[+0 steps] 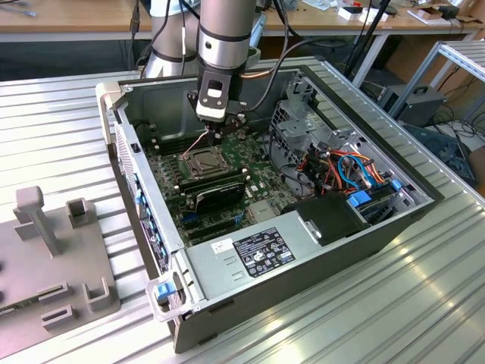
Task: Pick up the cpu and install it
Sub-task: 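Install the first cpu locking lever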
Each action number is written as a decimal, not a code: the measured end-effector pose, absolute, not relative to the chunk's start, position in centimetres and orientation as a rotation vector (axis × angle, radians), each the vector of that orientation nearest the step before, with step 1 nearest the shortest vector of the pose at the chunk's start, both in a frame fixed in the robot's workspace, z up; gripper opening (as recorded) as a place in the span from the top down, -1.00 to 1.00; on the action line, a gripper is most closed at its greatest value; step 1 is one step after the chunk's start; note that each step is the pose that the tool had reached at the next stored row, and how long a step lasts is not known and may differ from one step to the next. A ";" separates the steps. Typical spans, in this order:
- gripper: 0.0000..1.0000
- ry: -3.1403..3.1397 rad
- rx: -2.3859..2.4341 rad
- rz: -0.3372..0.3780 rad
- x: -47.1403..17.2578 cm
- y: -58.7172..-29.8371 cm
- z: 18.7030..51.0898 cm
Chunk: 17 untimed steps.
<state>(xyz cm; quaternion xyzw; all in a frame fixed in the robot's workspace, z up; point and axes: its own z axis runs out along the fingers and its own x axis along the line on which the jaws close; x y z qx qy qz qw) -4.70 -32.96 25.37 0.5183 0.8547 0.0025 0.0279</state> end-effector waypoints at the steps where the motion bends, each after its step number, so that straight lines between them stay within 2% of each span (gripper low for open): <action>1: 0.79 2.653 1.576 0.008 -4.7 -33.0 25.4; 17: 0.79 2.797 1.305 0.017 -4.7 -33.0 25.4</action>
